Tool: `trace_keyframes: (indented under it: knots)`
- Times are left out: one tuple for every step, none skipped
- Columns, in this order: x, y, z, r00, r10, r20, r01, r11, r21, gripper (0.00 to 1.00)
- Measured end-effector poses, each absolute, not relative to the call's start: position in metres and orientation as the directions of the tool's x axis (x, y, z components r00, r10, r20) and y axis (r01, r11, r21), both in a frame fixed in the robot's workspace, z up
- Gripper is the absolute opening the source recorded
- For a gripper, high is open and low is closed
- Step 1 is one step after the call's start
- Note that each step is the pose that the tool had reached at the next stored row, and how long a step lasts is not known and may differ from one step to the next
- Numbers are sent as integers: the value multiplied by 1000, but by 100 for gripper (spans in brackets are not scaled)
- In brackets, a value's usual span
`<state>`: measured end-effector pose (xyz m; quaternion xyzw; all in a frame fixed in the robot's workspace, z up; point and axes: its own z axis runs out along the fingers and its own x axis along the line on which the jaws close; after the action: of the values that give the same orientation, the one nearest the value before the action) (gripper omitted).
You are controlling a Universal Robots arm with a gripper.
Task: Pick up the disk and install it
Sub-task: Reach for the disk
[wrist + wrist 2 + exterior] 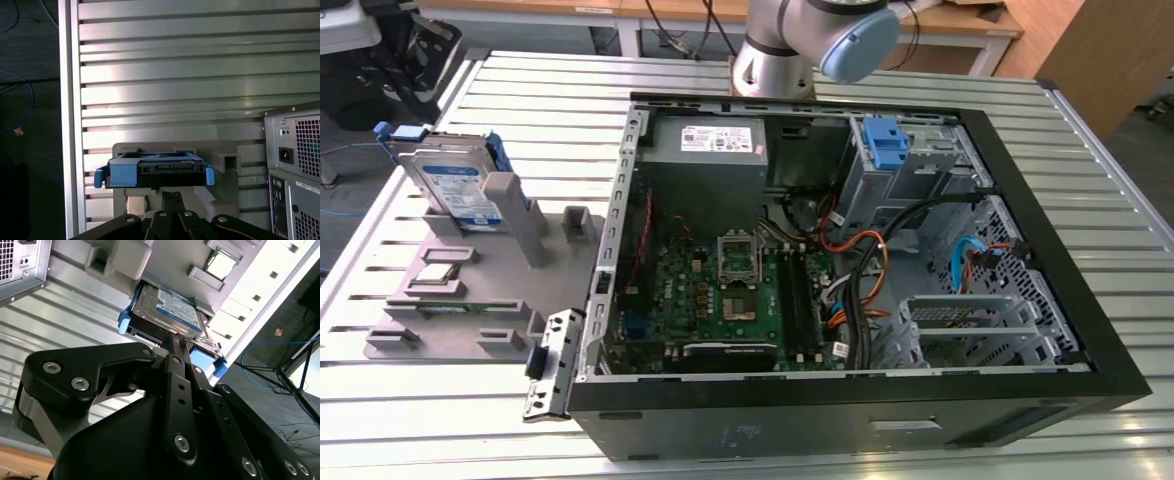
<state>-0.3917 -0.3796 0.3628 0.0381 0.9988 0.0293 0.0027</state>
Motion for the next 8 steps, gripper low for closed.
trace_keyframes:
  knots:
    - [-392,-379,361,-997,76,-3,76,995,59,10]
    - [-393,-379,360,-997,76,-3,76,995,59,10]
    - [-393,-379,359,-997,76,-3,76,995,59,10]
    - [-393,-379,358,-997,76,-3,76,995,59,10]
    - [-393,-379,357,-997,76,-3,76,995,59,10]
    - [-393,-379,357,-997,76,-3,76,995,59,10]
    - [-393,-379,356,-997,76,-3,76,995,59,10]
    - [-393,-379,355,-997,76,-3,76,995,59,10]
